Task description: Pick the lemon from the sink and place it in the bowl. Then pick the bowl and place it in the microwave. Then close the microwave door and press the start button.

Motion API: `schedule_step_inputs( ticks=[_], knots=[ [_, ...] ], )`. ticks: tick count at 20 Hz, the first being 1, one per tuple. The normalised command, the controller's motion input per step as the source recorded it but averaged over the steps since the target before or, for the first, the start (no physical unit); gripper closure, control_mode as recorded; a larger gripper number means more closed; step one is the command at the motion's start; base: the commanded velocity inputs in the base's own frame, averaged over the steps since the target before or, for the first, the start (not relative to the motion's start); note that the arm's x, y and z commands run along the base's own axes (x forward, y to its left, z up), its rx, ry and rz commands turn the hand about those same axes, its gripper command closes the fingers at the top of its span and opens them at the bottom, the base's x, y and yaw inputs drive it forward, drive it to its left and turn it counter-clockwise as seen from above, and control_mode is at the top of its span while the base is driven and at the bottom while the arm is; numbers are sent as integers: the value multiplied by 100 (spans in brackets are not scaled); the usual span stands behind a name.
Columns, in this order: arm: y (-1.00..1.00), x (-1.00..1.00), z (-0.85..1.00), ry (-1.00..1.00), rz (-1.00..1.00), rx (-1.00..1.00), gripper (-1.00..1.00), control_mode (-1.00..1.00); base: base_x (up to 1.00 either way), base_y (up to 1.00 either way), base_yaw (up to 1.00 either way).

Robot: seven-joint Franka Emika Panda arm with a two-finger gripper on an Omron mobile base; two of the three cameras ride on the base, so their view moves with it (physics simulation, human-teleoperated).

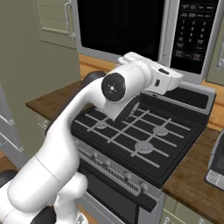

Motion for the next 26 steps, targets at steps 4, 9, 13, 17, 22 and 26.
schedule_step_inputs(
  ticks=[4,9,13,17,22,26],
  knots=[
    [-14,33,0,0,0,1,100,-100,0,0,0],
    [0,39,0,0,0,0,100,-100,0,0,0],
    [-9,47,0,0,0,0,100,-100,0,0,0],
    [-22,30,0,0,0,2,100,-100,0,0,0],
    [-15,30,0,0,0,1,100,-100,0,0,0],
    [-15,30,0,0,0,1,100,-100,0,0,0]
  ],
)
